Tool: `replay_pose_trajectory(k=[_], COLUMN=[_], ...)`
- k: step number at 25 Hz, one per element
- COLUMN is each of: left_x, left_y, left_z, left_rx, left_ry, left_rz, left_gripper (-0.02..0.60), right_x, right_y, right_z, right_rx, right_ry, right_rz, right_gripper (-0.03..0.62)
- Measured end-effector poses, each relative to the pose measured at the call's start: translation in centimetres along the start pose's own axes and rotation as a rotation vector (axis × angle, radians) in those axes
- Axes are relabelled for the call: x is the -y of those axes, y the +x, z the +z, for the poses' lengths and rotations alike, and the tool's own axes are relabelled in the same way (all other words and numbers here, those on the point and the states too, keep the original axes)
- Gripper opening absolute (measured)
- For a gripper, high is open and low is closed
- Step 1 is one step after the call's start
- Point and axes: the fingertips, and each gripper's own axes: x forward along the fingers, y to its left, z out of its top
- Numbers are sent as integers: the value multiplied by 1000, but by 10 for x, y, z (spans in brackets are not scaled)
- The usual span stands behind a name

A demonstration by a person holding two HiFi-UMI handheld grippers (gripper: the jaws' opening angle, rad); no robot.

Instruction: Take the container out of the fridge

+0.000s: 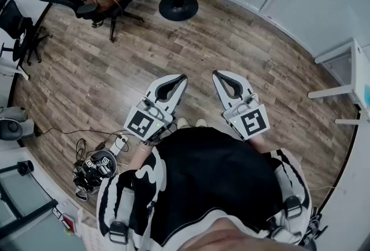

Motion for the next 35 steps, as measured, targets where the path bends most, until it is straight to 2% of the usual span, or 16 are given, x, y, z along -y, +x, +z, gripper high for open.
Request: replay_pose_trajectory(k=[20, 26, 35], left_x=[1, -6, -19], left_y=[-10, -19, -35], left_z=[4, 3, 1], left_rx=[2, 6, 4], left_ry=[10, 4, 4], left_rz=[-16, -15, -32], left_gripper=[17, 17, 17], right_x=[-10, -18, -26], right_y=[1, 5, 17], right_z=[1, 7, 1], right_rx=[-17, 11, 22], right_ry=[-8, -3, 57], right_rz=[-17, -43, -87], right_gripper=[11, 11, 11])
